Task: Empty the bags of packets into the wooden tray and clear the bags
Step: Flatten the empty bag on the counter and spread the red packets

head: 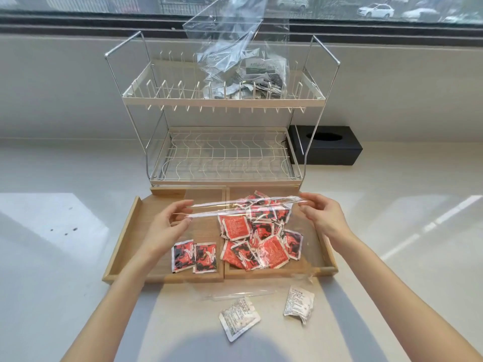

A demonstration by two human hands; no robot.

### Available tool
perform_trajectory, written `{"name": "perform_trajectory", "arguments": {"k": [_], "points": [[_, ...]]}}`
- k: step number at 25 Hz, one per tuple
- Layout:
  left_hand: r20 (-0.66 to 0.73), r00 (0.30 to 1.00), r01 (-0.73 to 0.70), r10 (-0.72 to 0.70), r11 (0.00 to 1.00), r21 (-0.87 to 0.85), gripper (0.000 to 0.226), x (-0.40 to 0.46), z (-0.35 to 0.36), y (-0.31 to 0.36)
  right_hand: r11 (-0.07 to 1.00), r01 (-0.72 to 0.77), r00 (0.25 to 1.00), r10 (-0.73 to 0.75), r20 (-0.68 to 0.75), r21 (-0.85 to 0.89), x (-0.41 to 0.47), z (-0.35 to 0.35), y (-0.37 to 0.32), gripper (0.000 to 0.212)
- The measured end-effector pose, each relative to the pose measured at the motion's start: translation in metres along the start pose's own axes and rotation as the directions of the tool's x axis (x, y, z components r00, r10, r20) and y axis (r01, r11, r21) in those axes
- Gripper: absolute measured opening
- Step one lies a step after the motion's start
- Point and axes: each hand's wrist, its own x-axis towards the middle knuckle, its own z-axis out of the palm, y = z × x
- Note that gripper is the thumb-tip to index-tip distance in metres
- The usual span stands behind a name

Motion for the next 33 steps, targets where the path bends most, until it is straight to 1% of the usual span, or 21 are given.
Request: {"name": "perform_trajectory", "arguments": {"k": [3, 6, 9, 11, 13, 15, 16, 18, 20, 23, 25, 30, 33], "points": [[-0.047, 0.996, -0.065, 0.069, 0.994, 0.084, 0.033, -0.002, -0.001, 0.006, 0.994, 0.087, 0.995, -0.090, -0.040, -0.072, -0.008, -0.006, -0.009, 0.028], [-0.102, 0.985, -0.122, 0.141, 0.977, 0.176, 0.026, -0.005, -0.003, 0.014, 0.977, 0.169, 0.981, -0.179, -0.069, -0.130, -0.019, -0.013, -0.020, 0.021], [-0.173, 0.967, -0.144, 0.186, 0.962, 0.231, 0.017, -0.008, -0.007, 0.022, 0.956, 0.216, 0.965, -0.240, -0.108, -0.197, -0.027, -0.022, -0.029, 0.012], [-0.206, 0.959, -0.142, 0.197, 0.956, 0.255, 0.012, -0.011, -0.006, 0.029, 0.948, 0.235, 0.953, -0.268, -0.143, -0.213, -0.032, -0.029, -0.032, 0.013], [-0.217, 0.954, -0.143, 0.206, 0.951, 0.274, 0.010, -0.016, -0.004, 0.037, 0.944, 0.281, 0.938, -0.308, -0.157, -0.171, -0.036, -0.036, -0.035, 0.011], [-0.193, 0.951, -0.191, 0.243, 0.949, 0.251, 0.008, -0.020, 0.000, 0.046, 0.948, 0.306, 0.934, -0.317, -0.162, -0.092, -0.042, -0.046, -0.035, 0.005], [-0.178, 0.948, -0.224, 0.265, 0.949, 0.222, 0.009, -0.022, 0.003, 0.052, 0.948, 0.313, 0.934, -0.318, -0.164, -0.058, -0.046, -0.052, -0.036, 0.008], [-0.156, 0.943, -0.271, 0.295, 0.950, 0.156, 0.018, -0.026, 0.010, 0.064, 0.940, 0.342, 0.927, -0.335, -0.167, 0.009, -0.050, -0.064, -0.040, 0.015], [-0.151, 0.938, -0.303, 0.312, 0.949, 0.082, 0.026, -0.028, 0.020, 0.076, 0.924, 0.376, 0.913, -0.357, -0.197, 0.069, -0.051, -0.078, -0.043, 0.016], [-0.150, 0.935, -0.332, 0.322, 0.942, -0.045, 0.030, -0.031, 0.045, 0.096, 0.912, 0.383, 0.906, -0.339, -0.255, 0.146, -0.049, -0.106, -0.043, 0.019], [-0.151, 0.934, -0.339, 0.323, 0.936, -0.098, 0.029, -0.033, 0.065, 0.110, 0.908, 0.382, 0.904, -0.329, -0.272, 0.171, -0.046, -0.125, -0.042, 0.021], [-0.137, 0.947, -0.301, 0.291, 0.952, -0.055, 0.024, -0.036, 0.117, 0.126, 0.921, 0.364, 0.905, -0.316, -0.286, 0.136, -0.032, -0.171, -0.022, 0.022], [-0.102, 0.957, -0.273, 0.272, 0.962, 0.002, 0.028, -0.033, 0.150, 0.123, 0.936, 0.336, 0.913, -0.295, -0.280, 0.109, -0.019, -0.195, -0.006, 0.023]]}}
